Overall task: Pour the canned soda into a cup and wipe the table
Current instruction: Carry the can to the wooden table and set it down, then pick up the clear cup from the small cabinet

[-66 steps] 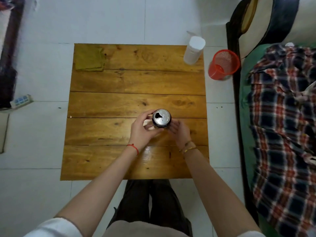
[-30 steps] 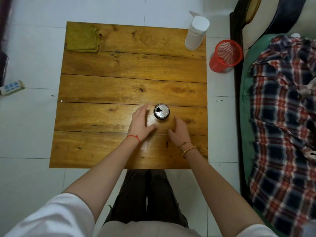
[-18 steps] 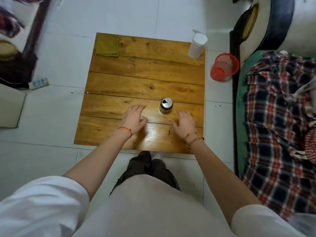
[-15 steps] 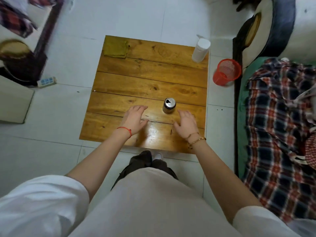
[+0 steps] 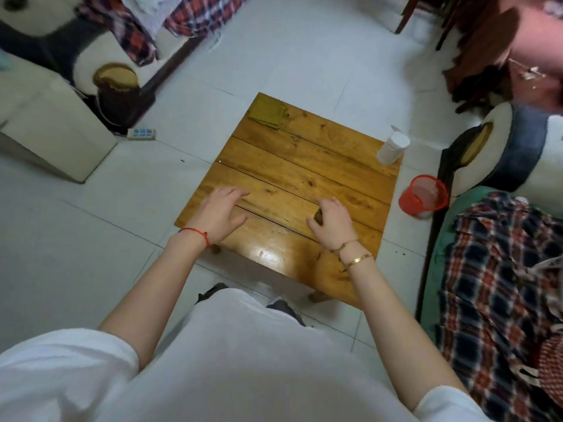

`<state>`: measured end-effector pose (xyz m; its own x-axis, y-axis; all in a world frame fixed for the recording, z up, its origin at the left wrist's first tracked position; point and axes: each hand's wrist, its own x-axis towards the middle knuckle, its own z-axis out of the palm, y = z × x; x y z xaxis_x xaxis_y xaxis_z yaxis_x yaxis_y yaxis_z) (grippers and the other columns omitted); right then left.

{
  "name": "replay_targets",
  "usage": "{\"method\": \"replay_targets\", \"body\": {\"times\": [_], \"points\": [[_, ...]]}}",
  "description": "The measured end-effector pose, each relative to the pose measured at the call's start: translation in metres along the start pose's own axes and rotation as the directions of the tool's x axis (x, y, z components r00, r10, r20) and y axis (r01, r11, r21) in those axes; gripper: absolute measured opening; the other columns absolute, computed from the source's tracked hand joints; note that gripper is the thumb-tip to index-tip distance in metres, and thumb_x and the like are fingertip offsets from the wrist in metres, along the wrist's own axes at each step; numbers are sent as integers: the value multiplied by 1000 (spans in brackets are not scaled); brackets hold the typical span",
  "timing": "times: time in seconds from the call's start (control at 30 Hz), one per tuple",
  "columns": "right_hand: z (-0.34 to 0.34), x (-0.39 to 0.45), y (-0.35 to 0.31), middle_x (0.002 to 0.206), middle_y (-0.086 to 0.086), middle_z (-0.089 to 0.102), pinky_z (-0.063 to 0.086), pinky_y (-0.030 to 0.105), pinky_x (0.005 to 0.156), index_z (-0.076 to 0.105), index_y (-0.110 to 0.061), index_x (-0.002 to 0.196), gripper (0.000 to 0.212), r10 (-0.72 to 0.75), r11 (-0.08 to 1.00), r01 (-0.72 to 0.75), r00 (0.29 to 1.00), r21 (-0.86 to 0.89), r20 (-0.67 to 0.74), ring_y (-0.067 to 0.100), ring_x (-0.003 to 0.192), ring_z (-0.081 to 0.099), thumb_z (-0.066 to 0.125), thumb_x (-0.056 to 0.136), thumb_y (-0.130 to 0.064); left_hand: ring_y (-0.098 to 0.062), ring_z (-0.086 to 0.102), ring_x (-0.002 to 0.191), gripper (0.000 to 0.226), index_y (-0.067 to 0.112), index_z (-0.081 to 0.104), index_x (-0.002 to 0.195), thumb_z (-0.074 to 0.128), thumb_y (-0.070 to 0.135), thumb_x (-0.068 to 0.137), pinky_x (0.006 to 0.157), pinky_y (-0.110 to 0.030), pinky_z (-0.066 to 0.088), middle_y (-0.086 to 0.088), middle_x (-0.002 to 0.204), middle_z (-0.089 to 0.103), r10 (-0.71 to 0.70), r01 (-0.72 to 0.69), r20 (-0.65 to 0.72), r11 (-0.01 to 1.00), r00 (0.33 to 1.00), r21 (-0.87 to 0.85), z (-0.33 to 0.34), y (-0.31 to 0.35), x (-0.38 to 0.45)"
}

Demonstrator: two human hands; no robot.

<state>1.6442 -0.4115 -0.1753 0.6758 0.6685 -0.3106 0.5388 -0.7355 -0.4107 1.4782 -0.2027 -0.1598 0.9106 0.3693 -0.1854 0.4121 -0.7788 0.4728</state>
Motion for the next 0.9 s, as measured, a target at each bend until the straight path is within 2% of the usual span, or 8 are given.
{"method": "replay_targets", "body": {"times": [0.23,0.53,0.9], "points": [[8,18,-78,139,11,51,31,41,112,43,-11,141,53,-218,974,220,975,-50,36,28,134,40,55,94,-33,-26,44,132,51,20,49,141,61,33,93,111,-47,37,-5,141,52,-200,190,-136,978,970,-82,-33,-58,-69],[68,44,-230,141,10,50,35,39,110,41,-13,142,54,-411,898,430,896,-96,171,26,133,42,53,95,-36,-28,46,130,48,16,53,137,64,27,92,110,-45,38,-5,139,55,-416,390,-279,909,866,-144,-91,-175,-163],[146,59,-441,141,12,50,30,43,114,42,-11,142,55,-610,764,636,766,-107,203,31,137,37,53,95,-36,-28,44,130,48,18,51,139,62,28,93,109,-46,38,-4,140,53,-560,533,-362,826,745,-181,-172,-317,-277]]}}
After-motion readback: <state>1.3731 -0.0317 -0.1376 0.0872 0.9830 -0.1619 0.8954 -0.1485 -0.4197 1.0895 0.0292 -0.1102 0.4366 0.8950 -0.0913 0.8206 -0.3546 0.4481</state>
